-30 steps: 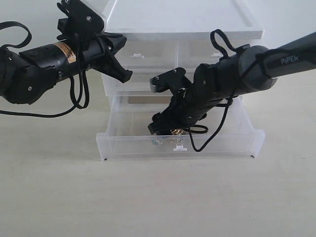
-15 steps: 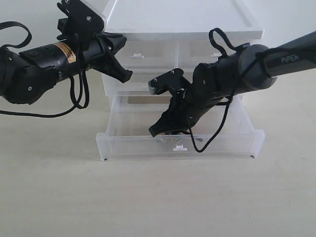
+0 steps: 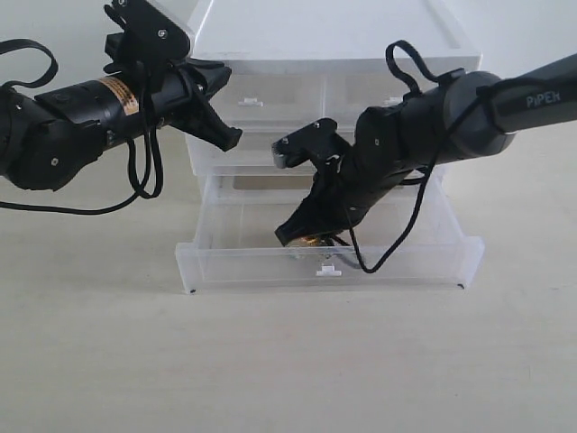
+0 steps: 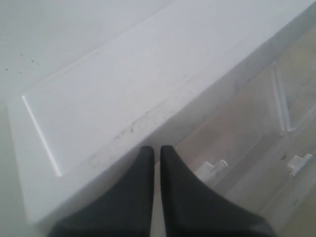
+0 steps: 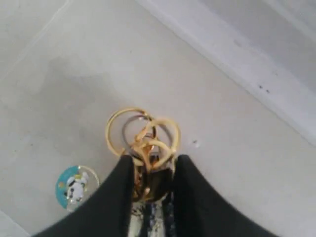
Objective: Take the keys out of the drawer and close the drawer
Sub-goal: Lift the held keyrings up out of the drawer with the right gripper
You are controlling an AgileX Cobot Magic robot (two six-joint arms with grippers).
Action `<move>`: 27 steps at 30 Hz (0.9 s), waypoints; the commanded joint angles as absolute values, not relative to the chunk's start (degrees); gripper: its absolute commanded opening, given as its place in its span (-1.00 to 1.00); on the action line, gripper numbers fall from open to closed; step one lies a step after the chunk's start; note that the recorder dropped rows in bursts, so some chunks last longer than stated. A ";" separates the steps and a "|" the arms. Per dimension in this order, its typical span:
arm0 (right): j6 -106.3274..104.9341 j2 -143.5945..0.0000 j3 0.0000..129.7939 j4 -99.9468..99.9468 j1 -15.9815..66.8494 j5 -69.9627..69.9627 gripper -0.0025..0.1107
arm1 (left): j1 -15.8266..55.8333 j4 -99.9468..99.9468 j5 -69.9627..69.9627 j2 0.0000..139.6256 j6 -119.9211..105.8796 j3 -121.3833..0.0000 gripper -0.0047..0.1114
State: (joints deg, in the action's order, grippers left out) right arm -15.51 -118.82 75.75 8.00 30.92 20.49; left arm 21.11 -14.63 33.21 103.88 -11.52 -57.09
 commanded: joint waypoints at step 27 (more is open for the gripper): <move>-13.79 -100.29 75.41 7.10 31.00 25.13 -0.96 | 21.12 -14.24 34.45 104.09 -11.62 -57.33 -0.85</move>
